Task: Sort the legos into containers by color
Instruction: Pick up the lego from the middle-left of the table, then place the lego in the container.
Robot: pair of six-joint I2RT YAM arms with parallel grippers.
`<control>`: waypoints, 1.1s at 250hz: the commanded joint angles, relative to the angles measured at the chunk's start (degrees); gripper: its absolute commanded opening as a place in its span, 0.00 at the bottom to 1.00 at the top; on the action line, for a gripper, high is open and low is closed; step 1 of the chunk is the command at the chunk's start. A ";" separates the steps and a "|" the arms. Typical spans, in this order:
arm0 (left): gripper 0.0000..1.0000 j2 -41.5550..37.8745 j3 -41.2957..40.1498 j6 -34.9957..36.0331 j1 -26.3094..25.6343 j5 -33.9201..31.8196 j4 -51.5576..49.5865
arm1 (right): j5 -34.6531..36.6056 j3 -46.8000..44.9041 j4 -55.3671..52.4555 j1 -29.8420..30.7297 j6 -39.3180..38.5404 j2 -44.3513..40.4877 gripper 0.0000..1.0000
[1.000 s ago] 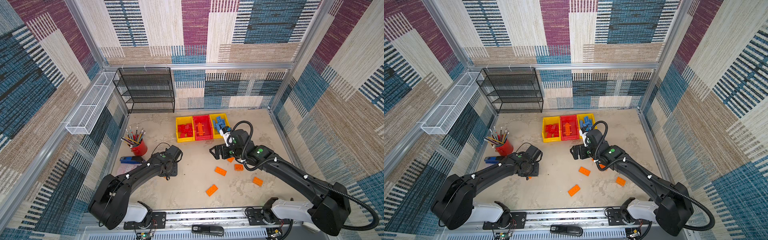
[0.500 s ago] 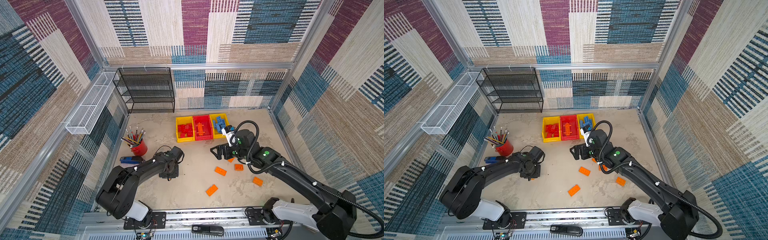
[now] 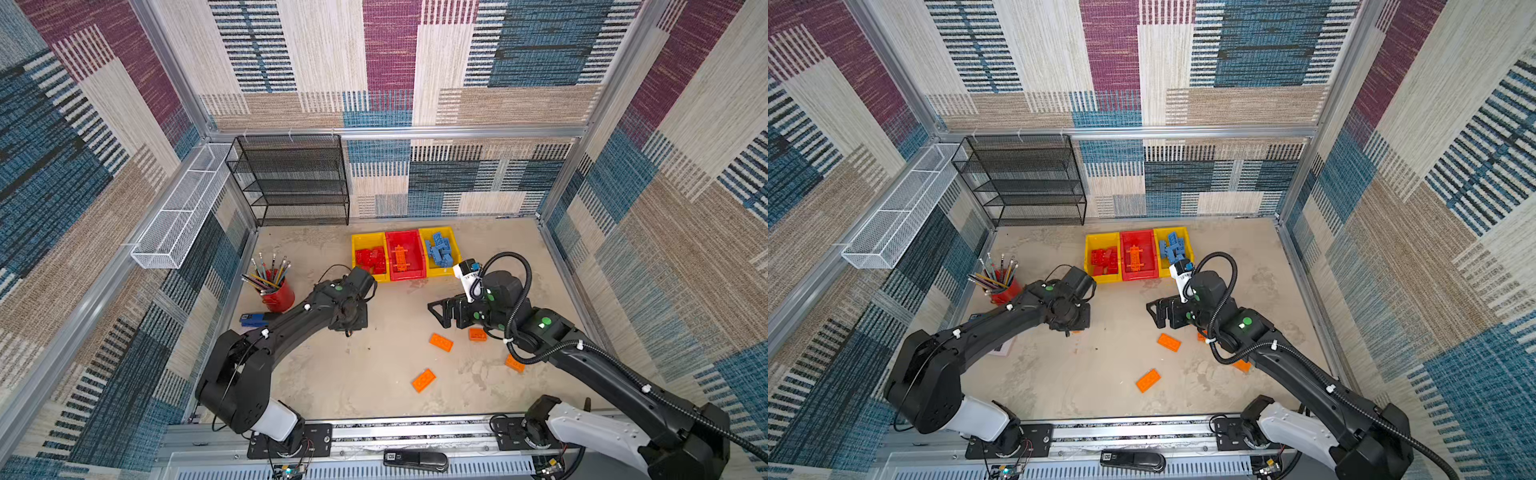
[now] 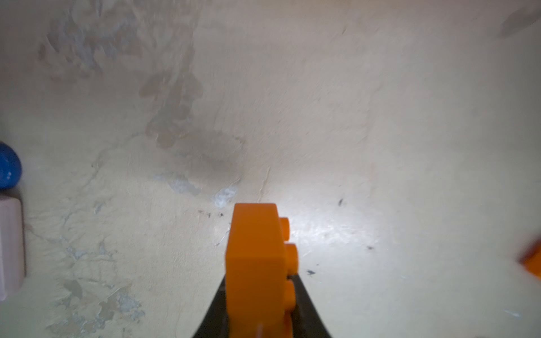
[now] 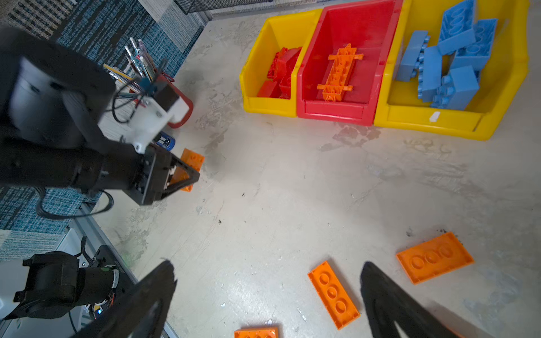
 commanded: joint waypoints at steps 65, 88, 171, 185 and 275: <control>0.04 25.70 41.33 8.08 -0.05 2.31 -10.36 | 2.94 -5.41 3.90 -0.06 4.62 -6.71 0.99; 0.05 34.74 54.94 9.52 -0.05 2.37 -14.77 | 4.17 -5.38 3.31 -0.06 4.51 -7.07 0.99; 0.10 56.97 89.06 10.58 0.90 4.61 -23.08 | 5.71 -3.46 2.25 -0.40 3.80 -5.66 0.99; 0.10 56.14 85.97 10.22 1.23 5.67 -20.21 | 5.96 -3.31 2.06 -0.41 3.84 -5.65 0.99; 0.13 58.02 83.51 9.37 1.44 8.55 -12.46 | 7.19 -2.38 0.04 -0.58 4.45 -5.61 0.99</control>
